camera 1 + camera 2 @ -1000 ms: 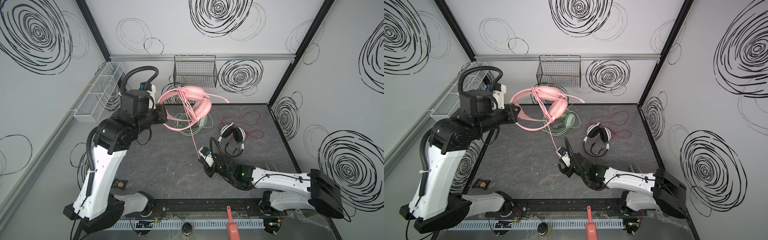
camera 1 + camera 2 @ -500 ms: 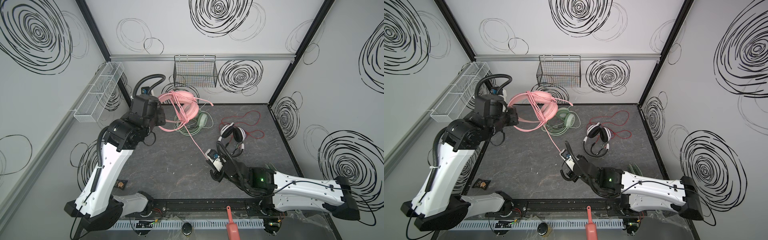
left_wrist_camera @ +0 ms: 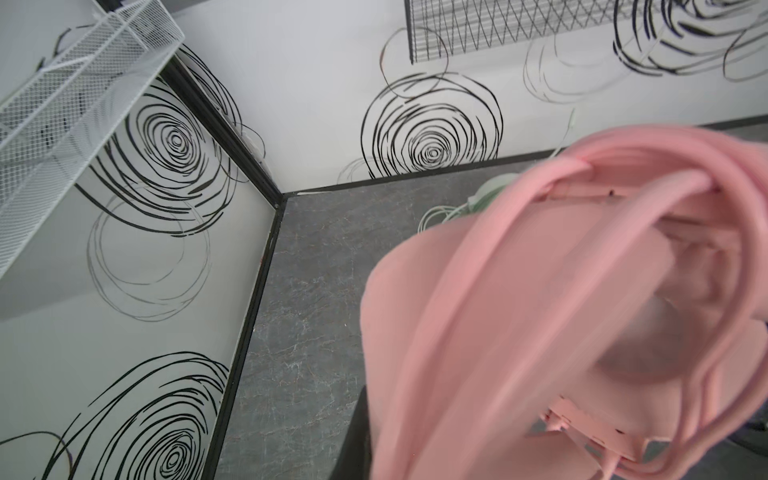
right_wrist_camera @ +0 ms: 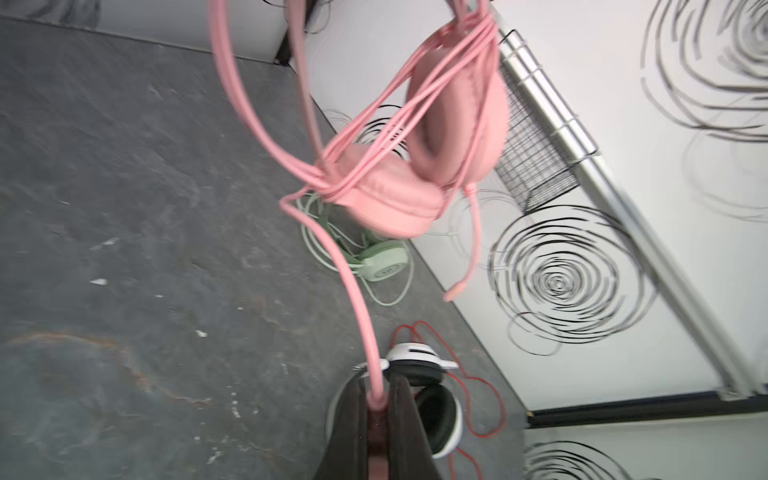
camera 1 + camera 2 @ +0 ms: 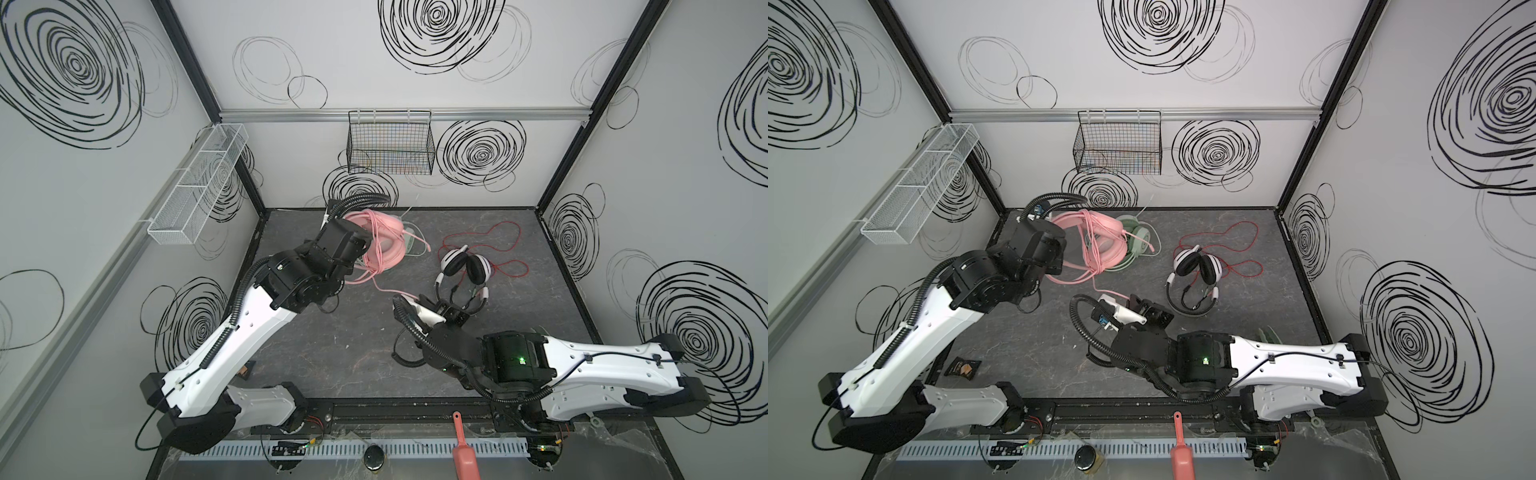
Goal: Wrap the headphones
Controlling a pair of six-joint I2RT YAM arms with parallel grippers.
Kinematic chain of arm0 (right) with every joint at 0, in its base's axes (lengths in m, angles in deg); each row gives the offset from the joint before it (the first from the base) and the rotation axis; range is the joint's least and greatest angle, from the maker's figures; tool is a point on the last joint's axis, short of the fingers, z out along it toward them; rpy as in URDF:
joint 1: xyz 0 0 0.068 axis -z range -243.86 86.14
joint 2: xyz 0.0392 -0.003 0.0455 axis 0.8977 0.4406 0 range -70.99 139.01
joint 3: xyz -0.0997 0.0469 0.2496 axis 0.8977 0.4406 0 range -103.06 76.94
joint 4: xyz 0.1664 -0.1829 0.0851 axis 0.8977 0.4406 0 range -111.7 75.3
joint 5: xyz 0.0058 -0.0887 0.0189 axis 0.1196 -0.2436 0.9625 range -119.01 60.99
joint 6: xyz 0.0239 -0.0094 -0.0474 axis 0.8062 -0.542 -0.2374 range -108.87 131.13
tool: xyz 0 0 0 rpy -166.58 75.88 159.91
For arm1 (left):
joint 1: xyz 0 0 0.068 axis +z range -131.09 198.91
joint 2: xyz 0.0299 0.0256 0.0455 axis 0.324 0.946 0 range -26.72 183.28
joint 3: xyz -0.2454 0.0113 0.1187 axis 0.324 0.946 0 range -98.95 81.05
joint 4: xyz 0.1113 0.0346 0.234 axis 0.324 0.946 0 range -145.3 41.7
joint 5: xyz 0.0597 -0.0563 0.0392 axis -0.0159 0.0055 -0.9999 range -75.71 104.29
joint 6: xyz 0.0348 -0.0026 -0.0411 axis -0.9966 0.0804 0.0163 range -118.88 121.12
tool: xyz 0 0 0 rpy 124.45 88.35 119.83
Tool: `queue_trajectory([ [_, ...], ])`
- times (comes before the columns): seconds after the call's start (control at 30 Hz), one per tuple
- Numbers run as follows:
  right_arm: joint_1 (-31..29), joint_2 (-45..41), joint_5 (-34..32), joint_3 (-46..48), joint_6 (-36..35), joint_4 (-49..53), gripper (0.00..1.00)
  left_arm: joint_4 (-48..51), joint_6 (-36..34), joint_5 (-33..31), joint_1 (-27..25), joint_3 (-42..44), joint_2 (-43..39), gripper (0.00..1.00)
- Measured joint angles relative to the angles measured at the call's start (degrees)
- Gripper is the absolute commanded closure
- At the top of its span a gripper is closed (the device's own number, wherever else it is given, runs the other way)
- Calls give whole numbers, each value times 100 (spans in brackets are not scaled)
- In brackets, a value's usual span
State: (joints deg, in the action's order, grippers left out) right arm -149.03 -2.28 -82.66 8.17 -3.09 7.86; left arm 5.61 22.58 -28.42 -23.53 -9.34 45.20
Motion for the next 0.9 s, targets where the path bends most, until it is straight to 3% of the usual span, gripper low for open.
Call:
queue_trajectory([
  [0.17,76,-660,-188,887,-2057,-1377,100,59,-37,852,-138,769,-199,100],
  [0.33,260,-1139,372,1189,-3075,-1615,100,-57,-146,1932,-564,1390,-452,100],
  [0.5,295,-1370,1132,1259,-3298,-1392,100,-140,-313,2916,-835,1687,-782,100],
  [0.9,780,-1788,3110,1423,-2863,-789,100,-105,-433,3499,-1449,1871,-817,100],
])
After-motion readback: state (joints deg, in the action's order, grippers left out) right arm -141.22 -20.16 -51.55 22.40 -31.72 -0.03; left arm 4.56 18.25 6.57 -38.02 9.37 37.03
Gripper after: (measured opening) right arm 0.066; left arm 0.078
